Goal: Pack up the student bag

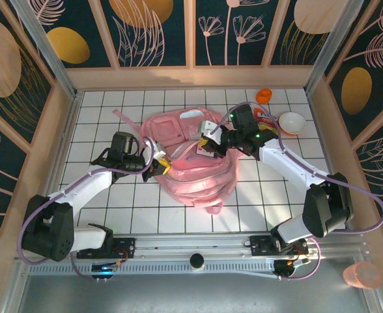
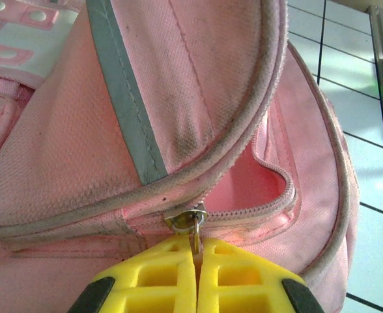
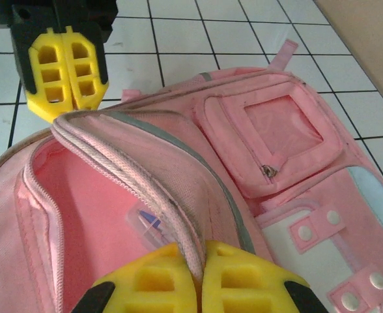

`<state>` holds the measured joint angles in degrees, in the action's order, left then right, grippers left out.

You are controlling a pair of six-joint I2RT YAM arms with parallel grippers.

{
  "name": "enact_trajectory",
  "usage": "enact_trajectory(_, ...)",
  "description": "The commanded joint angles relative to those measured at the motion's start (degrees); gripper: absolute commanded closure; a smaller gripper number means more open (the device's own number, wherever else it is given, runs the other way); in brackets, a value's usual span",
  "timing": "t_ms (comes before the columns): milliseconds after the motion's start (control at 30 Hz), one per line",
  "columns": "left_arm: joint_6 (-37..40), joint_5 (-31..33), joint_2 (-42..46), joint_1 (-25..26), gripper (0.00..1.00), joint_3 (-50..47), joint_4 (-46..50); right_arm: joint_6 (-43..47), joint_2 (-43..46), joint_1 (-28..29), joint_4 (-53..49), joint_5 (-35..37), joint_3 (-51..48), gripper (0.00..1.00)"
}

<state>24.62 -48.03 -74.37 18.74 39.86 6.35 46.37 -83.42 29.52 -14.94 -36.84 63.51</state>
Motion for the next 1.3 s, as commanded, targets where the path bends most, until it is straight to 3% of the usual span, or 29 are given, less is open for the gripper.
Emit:
enact_trajectory(0,-3.2,-5.2,1.5,0.3,1.0,0.0,-0.8,-2.5,1.0,0.8,6.2,0.3,-0.2,1.0)
enact_trajectory(100,-6.0,-3.8,2.6,0.5,1.0,-0.6,-1.6,-2.4,1.5,1.4,3.9,0.1,-0.8,1.0)
enact_trajectory(133,-7.2,-1.8,3.0,0.4,1.0,-1.0,-2.4,-3.6,1.9,1.4,2.6,-0.3,-0.8,0.95)
enact_trajectory(167,-8.8,0.6,3.3,0.4,1.0,-1.2,-3.0,-6.7,2.6,1.4,1.7,0.0,-0.8,0.82)
enact_trajectory(267,-9.6,3.0,3.4,0.4,1.0,-1.3,-2.3,-26.7,6.2,1.5,3.0,5.2,-1.0,0.6)
enact_trajectory(333,-9.5,3.2,3.3,0.4,1.0,-1.4,-2.1,-39.8,9.6,1.7,3.0,7.4,-2.1,0.55)
enact_trajectory(567,-7.6,4.3,3.7,0.6,1.0,-1.0,-0.5,-90.8,20.9,14.0,4.9,21.9,-11.3,0.55)
enact_trajectory(767,-6.9,4.9,3.5,0.5,1.0,-0.7,-0.5,-119.1,25.5,23.6,16.2,32.8,-22.3,0.5)
enact_trajectory(1100,-6.3,5.0,3.8,0.5,1.0,-0.4,0.2,-130.0,15.9,26.0,35.6,35.2,-27.3,0.48)
enact_trajectory(1267,-5.9,4.6,4.0,0.7,1.0,-0.4,0.3,-132.2,12.8,25.9,38.7,36.2,-28.2,0.51)
